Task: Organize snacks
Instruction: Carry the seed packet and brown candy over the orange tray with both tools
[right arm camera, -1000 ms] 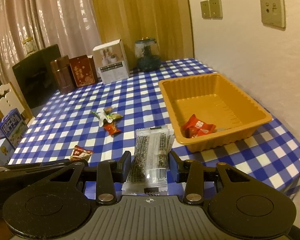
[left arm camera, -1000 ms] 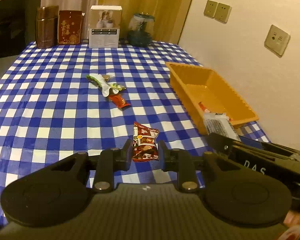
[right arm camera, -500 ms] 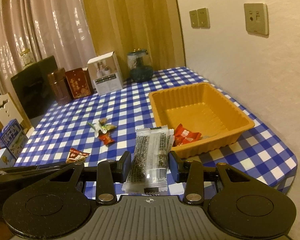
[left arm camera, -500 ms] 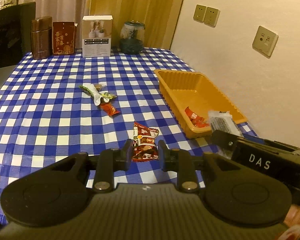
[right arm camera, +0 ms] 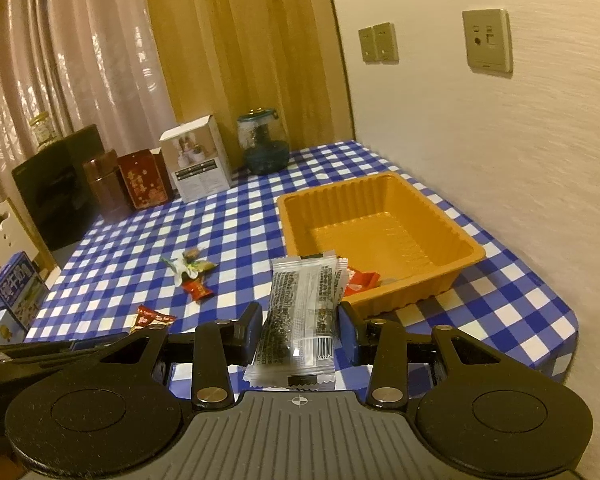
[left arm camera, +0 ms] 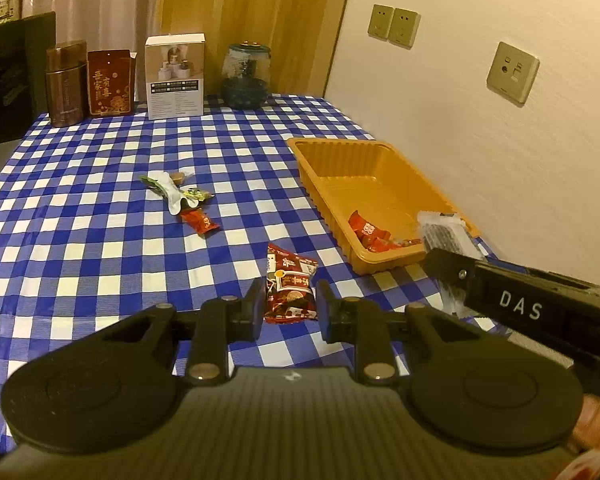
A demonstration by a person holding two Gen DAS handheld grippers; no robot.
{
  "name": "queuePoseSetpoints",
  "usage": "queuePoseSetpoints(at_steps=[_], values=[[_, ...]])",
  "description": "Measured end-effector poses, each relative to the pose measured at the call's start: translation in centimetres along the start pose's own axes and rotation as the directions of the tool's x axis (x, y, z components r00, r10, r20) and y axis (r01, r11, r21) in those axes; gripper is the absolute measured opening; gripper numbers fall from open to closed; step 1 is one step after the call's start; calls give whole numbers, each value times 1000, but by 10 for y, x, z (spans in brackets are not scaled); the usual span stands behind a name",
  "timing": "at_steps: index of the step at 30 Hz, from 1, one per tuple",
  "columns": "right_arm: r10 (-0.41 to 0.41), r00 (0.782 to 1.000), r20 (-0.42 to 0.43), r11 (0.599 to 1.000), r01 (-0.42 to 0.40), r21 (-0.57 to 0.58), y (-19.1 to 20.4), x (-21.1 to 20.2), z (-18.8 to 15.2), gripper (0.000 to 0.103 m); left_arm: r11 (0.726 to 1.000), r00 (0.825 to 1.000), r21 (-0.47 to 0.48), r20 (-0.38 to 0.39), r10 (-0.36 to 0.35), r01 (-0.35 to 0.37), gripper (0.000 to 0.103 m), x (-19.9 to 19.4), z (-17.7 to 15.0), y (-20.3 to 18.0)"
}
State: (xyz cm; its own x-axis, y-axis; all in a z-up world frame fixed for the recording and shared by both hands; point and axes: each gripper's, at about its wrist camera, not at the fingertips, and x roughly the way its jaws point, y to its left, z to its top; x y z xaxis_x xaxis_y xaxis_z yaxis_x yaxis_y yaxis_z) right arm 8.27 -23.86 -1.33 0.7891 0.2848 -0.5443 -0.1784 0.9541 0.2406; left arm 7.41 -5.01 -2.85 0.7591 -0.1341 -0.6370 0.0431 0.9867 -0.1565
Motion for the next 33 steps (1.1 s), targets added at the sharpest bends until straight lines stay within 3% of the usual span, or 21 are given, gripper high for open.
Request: queuePoseSetpoints(at_steps=[33], values=[[-106,994,29,992,104,66,-67,7,19,41,994,996,63,-28,-90,91,23,45,15,-46]])
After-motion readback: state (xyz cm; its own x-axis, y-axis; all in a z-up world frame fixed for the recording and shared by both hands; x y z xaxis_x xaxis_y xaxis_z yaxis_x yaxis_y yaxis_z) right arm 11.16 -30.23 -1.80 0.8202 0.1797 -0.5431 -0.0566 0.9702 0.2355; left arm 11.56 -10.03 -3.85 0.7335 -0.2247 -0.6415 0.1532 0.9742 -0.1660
